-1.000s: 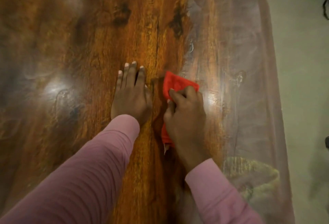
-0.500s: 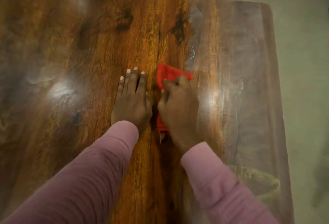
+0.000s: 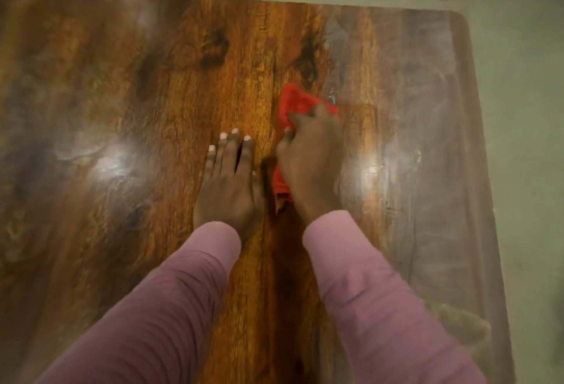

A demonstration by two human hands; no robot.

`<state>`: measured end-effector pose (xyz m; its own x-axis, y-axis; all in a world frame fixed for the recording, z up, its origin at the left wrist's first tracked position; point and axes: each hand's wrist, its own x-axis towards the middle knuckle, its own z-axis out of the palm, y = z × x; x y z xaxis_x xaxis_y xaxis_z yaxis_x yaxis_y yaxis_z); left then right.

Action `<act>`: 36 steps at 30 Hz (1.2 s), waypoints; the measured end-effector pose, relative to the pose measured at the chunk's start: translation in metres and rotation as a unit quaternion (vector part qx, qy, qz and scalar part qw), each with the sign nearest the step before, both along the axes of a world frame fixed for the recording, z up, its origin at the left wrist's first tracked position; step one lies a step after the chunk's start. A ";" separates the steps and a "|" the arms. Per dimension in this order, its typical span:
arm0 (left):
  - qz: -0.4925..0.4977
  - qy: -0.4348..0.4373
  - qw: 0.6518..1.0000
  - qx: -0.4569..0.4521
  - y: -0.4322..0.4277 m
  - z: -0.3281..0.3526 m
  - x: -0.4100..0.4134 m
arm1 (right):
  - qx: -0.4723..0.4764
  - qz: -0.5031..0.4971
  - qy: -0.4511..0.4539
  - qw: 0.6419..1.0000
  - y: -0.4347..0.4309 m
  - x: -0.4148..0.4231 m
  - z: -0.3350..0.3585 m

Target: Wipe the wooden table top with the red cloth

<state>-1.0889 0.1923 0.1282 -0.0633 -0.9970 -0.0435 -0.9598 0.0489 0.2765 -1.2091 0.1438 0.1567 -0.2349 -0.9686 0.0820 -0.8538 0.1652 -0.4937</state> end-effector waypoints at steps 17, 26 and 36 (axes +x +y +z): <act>0.010 -0.032 0.999 0.007 0.000 0.002 -0.002 | 0.009 0.097 0.029 0.995 -0.048 -0.026 -0.005; 0.036 0.015 0.999 -0.026 -0.099 0.013 -0.031 | 0.012 -0.175 0.021 0.984 -0.097 -0.084 0.002; 0.035 0.016 0.999 -0.027 -0.114 -0.006 -0.033 | -0.001 0.051 0.060 0.997 -0.122 -0.083 -0.006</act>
<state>-1.1223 0.0785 0.1218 0.0055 -0.9999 0.0110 -0.9519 -0.0019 0.3064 -1.2918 0.0213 0.1507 -0.1224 -0.9868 0.1063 -0.9194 0.0724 -0.3866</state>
